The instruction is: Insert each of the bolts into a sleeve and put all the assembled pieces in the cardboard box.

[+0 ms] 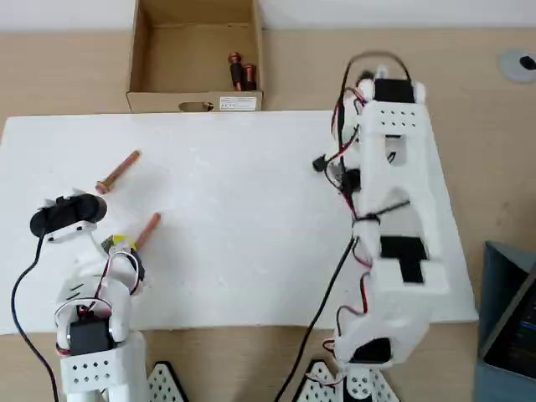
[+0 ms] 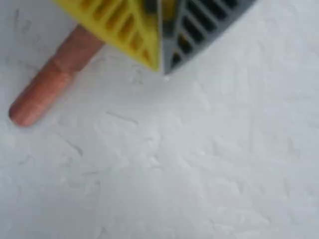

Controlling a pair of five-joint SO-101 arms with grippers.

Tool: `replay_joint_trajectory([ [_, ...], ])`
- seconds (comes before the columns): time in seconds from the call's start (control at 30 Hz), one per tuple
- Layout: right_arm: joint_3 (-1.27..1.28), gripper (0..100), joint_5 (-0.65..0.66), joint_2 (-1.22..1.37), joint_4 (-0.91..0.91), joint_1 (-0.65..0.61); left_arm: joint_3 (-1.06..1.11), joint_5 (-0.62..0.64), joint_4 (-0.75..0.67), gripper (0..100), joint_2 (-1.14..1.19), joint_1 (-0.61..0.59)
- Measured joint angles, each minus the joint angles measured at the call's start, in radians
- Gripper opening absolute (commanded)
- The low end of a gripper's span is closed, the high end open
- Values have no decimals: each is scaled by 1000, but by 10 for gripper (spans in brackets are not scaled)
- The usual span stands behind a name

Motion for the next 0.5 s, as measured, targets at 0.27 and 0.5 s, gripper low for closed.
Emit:
replay_joint_trajectory([
  [0.27,20,9,101,-327,18,-9,0,0,0,3,0,0],
  [0.5,232,9,164,-643,18,-9,0,0,0,3,0,0],
])
